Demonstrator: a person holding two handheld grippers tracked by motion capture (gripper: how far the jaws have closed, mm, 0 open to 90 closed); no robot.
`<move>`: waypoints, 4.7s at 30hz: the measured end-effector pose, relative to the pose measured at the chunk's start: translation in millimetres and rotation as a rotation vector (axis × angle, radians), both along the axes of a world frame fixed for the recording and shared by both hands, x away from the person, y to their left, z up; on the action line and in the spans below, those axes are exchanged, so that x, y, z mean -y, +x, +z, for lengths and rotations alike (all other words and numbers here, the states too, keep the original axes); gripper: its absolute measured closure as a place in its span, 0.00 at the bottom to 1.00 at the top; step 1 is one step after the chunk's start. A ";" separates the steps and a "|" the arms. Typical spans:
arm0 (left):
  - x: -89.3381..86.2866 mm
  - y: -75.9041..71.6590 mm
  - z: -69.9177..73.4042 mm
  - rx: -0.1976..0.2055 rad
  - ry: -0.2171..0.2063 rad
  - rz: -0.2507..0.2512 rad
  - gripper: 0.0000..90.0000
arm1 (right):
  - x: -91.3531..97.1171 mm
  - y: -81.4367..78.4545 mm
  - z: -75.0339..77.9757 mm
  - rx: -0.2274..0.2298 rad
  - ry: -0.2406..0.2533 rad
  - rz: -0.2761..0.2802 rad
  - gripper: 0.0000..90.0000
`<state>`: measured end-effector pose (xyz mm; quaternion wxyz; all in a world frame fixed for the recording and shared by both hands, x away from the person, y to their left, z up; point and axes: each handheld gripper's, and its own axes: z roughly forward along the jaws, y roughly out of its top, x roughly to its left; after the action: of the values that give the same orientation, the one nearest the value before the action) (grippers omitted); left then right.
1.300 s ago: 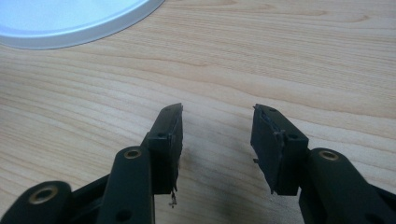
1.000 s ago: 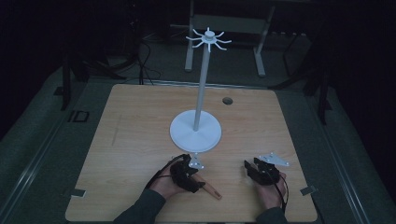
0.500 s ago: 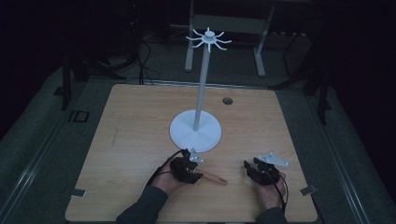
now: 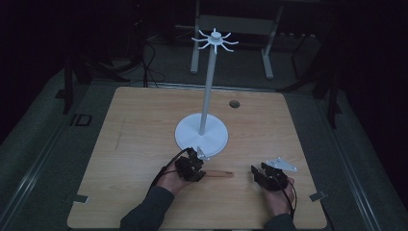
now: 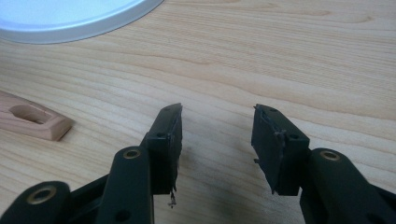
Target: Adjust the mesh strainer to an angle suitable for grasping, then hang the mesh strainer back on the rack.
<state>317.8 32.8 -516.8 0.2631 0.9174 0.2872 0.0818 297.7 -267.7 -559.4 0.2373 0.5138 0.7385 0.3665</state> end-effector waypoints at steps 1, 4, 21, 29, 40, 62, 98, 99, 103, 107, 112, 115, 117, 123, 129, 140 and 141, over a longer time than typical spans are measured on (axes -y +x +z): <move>1.9 1.0 0.9 0.001 -0.004 -0.006 0.74 | 0.0 0.0 0.0 0.000 0.000 0.000 0.58; 7.5 4.5 3.2 0.000 0.005 -0.041 0.68 | 0.1 0.1 0.0 -0.001 0.001 -0.001 0.58; 15.2 17.5 0.5 -0.063 0.088 -0.082 0.73 | -0.1 0.4 -0.1 -0.006 0.001 0.002 0.58; 12.1 21.9 -4.9 -0.115 0.126 -0.052 0.73 | -0.1 0.5 -0.2 -0.008 0.002 0.002 0.58; 6.8 22.8 -7.9 -0.150 0.150 -0.043 0.73 | -0.6 0.4 -0.1 -0.012 0.004 0.001 0.58; 8.7 29.5 -3.7 -0.149 0.145 -0.033 0.77 | -1.4 0.9 -0.3 -0.013 -0.008 0.005 0.58; -11.0 25.5 35.7 0.010 -0.034 0.105 0.77 | -2.8 -0.4 0.5 0.027 -0.019 -0.010 0.59; -11.5 25.3 36.3 0.014 -0.038 0.111 0.77 | -2.9 -0.3 0.5 0.026 -0.020 -0.009 0.59; -13.9 25.4 39.1 0.028 -0.055 0.126 0.77 | -2.9 0.0 0.4 0.024 -0.020 -0.006 0.58; -16.0 25.1 42.0 0.043 -0.067 0.142 0.77 | -2.6 0.3 0.4 0.022 -0.019 -0.008 0.56; -17.6 25.1 44.1 0.051 -0.082 0.154 0.77 | -3.1 0.3 0.3 0.021 -0.020 -0.007 0.57; -18.8 25.1 45.4 0.058 -0.092 0.162 0.77 | -3.1 0.4 0.2 0.020 -0.021 -0.008 0.56; -19.6 25.0 46.5 0.064 -0.100 0.169 0.77 | -3.1 0.4 0.2 0.020 -0.021 -0.008 0.56; -22.5 25.0 51.3 0.077 -0.121 0.184 0.77 | -3.5 0.4 0.2 0.018 -0.023 -0.007 0.56; -24.9 24.9 55.5 0.093 -0.145 0.208 0.77 | -3.7 0.4 0.3 0.014 -0.022 -0.010 0.56; -28.9 25.1 61.7 0.118 -0.173 0.236 0.77 | -3.7 0.5 0.2 0.015 -0.023 -0.010 0.55; -29.0 25.0 61.9 0.117 -0.179 0.239 0.77 | -3.7 0.4 0.2 0.015 -0.024 -0.010 0.55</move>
<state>342.8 61.8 -454.9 0.3483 0.8432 0.3848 0.1398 298.2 -264.0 -559.2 0.2508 0.5120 0.7384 0.3602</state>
